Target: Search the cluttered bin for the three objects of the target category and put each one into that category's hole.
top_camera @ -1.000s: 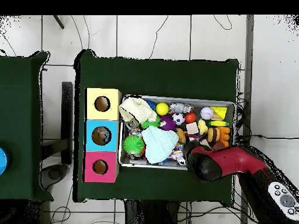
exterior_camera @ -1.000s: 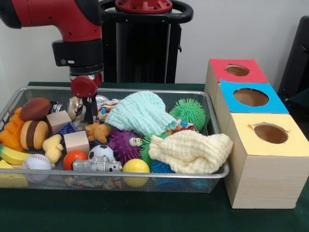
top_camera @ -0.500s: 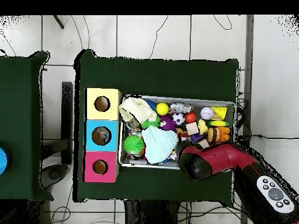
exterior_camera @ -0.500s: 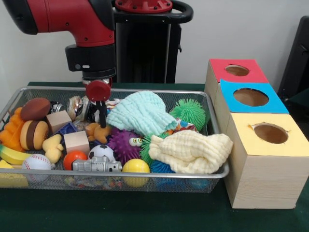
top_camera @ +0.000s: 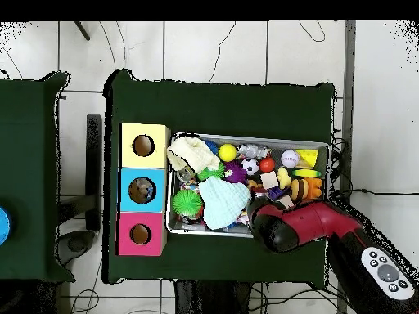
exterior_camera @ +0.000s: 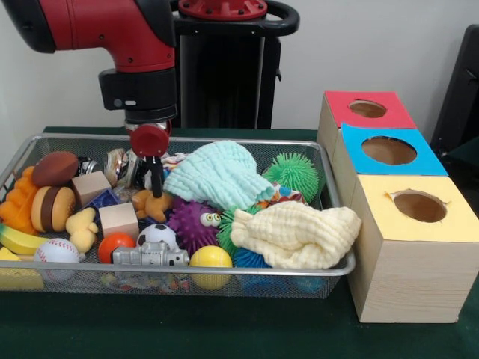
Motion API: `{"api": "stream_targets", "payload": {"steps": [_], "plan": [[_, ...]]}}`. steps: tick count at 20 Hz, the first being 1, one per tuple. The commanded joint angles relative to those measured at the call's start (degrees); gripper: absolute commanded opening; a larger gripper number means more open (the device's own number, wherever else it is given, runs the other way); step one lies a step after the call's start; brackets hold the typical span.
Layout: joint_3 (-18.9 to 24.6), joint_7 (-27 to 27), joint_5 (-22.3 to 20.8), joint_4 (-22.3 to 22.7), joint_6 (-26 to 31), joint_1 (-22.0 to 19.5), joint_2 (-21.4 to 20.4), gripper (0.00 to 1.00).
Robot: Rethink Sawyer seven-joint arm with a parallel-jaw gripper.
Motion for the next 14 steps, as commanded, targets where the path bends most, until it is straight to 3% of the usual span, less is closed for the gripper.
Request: {"api": "stream_targets", "payload": {"steps": [1,14], "plan": [[0.5,-2.4,-1.5,-4.5,2.4,-1.9,-0.6,1.0],[1.3,-5.6,-1.5,-5.3,4.5,-3.0,-1.4,1.0]]}}
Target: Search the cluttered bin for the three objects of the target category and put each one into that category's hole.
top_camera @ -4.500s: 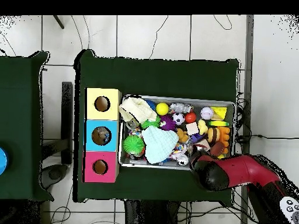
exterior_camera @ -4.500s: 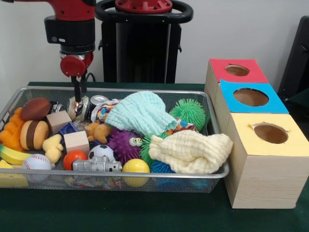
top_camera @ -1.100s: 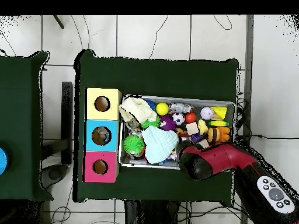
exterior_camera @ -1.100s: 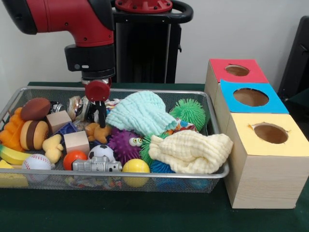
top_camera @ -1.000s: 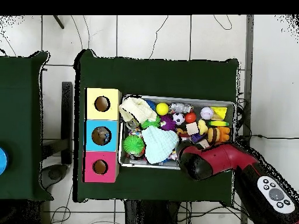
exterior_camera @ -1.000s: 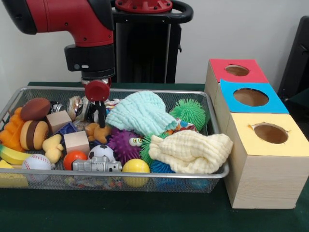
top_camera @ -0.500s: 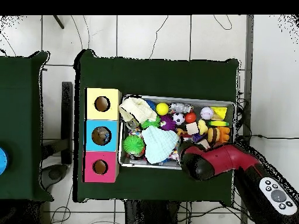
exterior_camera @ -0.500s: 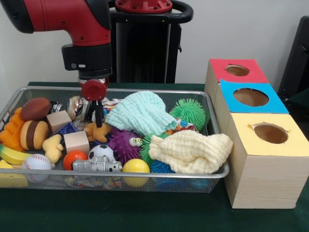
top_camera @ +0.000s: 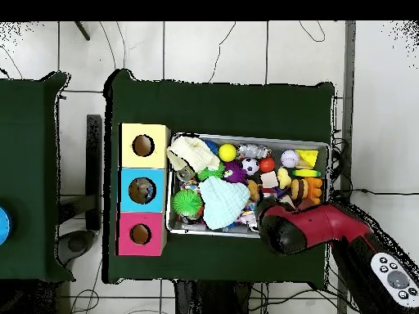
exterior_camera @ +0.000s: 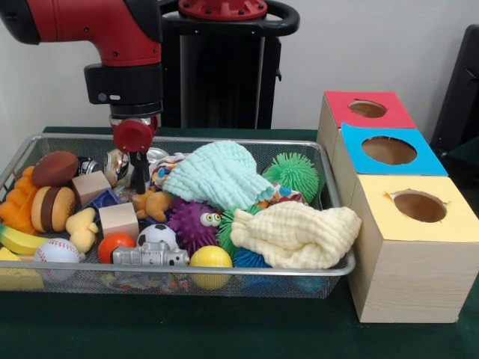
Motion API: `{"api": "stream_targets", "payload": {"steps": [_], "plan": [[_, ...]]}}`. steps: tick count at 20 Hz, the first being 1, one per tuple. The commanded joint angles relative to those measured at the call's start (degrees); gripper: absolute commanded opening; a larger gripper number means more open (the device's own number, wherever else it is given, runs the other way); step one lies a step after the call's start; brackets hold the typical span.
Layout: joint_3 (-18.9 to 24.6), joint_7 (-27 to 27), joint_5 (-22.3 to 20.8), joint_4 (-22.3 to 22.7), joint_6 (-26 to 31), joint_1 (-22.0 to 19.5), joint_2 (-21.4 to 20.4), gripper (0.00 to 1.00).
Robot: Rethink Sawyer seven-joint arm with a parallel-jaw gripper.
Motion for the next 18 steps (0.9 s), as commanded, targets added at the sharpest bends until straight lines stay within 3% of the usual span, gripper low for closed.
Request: {"api": "stream_targets", "payload": {"steps": [1,12,18], "plan": [[1.2,-5.4,-1.5,-5.5,4.3,-1.2,0.0,1.0],[-0.4,-3.8,-3.9,-5.8,2.9,-0.5,0.6,1.0],[-3.6,-2.9,-6.3,-8.0,4.4,1.4,1.9,1.0]]}}
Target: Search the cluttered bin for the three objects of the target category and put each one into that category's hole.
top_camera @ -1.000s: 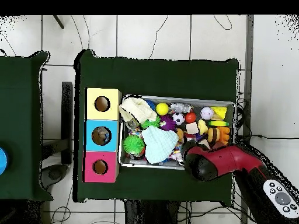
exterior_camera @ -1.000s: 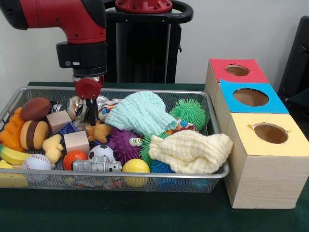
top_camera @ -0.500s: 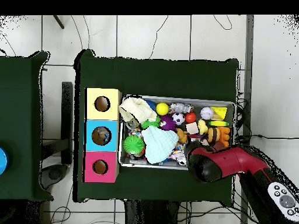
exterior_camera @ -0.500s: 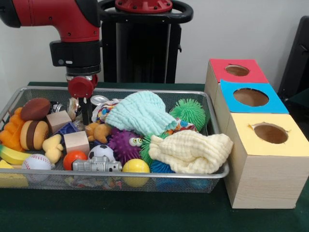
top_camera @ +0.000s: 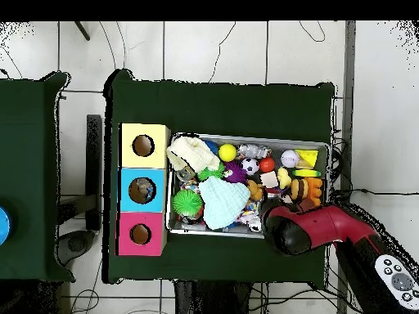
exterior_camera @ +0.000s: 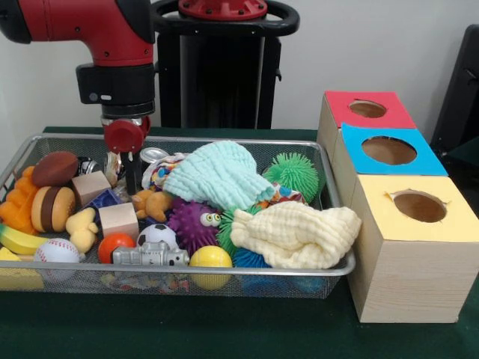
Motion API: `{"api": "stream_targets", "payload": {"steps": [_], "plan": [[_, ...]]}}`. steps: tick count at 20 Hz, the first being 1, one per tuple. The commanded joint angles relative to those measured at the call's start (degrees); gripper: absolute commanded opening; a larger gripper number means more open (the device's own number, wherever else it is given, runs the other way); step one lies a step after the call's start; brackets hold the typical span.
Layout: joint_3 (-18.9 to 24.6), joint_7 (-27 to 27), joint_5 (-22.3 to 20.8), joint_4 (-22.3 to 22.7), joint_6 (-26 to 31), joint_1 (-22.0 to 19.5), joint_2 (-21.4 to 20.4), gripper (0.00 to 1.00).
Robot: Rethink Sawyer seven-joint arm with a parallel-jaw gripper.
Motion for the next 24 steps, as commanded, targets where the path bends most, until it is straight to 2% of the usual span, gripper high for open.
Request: {"api": "stream_targets", "payload": {"steps": [1,10,16,24], "plan": [[-3.3,-2.8,-5.7,-7.4,4.5,2.2,1.7,1.0],[-7.7,2.2,-8.2,-8.1,3.6,6.9,-0.6,1.0],[-10.2,2.4,-7.9,-9.8,4.7,7.7,0.9,1.0],[-11.9,-0.9,-4.6,-11.1,10.2,7.9,3.8,1.0]]}}
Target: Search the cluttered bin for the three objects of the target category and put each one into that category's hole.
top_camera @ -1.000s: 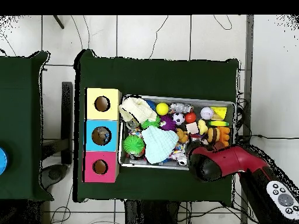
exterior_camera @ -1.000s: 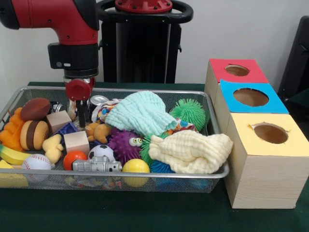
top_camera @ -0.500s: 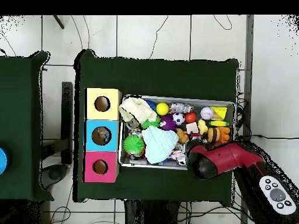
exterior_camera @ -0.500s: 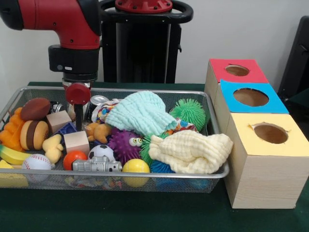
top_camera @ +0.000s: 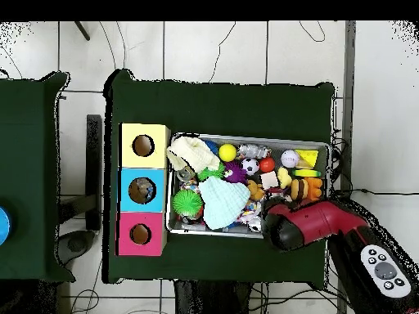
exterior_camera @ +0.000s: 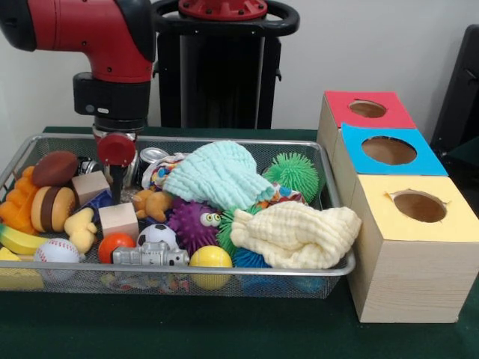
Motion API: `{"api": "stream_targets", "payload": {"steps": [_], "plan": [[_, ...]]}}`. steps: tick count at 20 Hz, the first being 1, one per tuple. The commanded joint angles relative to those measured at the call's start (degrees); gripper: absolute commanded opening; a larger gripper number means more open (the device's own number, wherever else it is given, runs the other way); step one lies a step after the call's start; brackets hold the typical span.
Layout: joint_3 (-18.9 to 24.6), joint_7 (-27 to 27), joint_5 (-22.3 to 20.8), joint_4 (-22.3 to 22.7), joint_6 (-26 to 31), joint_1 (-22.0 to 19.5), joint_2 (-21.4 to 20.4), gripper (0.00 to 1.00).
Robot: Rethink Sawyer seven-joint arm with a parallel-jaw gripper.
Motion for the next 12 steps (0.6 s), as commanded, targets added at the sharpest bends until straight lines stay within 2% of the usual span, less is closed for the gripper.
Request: {"api": "stream_targets", "payload": {"steps": [1,12], "plan": [[-4.2,-0.9,0.5,-6.4,10.6,0.9,2.8,1.0],[-5.4,-2.1,3.1,-7.1,13.7,0.8,4.1,1.0]]}}
